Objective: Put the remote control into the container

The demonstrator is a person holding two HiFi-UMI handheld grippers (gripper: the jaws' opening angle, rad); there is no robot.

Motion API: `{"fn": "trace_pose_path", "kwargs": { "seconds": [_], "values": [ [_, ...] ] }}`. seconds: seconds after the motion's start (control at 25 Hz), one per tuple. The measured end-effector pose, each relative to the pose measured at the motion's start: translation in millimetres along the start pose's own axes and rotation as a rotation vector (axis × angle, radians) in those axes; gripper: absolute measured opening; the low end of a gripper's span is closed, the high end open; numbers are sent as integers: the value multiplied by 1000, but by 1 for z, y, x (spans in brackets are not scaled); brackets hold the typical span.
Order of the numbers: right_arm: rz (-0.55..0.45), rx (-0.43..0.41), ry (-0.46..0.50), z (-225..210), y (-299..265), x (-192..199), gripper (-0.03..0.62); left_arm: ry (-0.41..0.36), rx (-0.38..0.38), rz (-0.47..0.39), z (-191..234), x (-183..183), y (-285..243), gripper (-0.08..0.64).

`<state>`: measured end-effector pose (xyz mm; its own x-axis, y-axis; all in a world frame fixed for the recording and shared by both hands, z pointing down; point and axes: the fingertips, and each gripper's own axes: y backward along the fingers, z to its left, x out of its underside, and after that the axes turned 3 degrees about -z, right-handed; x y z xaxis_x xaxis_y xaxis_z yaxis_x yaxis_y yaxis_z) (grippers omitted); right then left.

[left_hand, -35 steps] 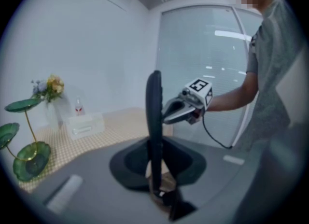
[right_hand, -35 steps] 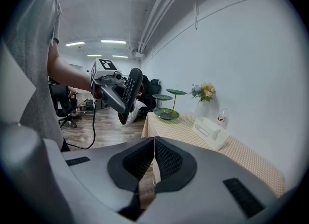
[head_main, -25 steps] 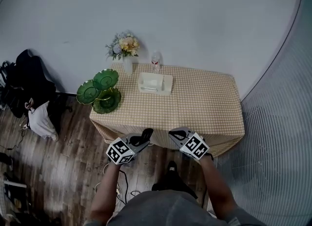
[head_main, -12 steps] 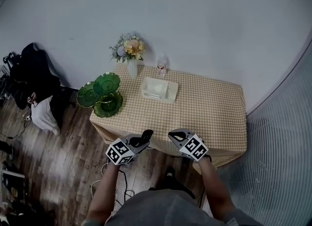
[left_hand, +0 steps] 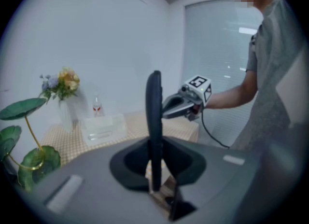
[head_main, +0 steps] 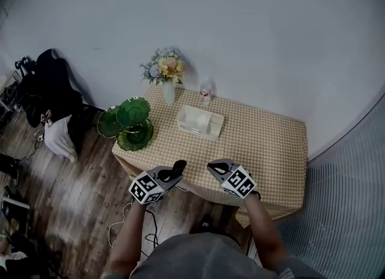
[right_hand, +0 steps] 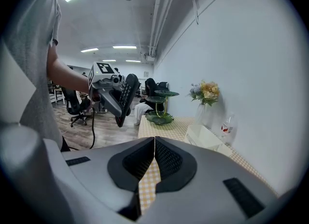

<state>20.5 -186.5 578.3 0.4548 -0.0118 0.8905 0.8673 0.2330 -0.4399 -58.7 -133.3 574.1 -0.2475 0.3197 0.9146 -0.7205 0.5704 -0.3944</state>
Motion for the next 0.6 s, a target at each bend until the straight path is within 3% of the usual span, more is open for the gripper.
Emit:
{"fn": "trace_pose_path", "kwargs": {
  "seconds": [0.6],
  "values": [
    [-8,-69,53,-49,15,8,18,14,-77,-6,11,-23,-47,60]
  ]
}}
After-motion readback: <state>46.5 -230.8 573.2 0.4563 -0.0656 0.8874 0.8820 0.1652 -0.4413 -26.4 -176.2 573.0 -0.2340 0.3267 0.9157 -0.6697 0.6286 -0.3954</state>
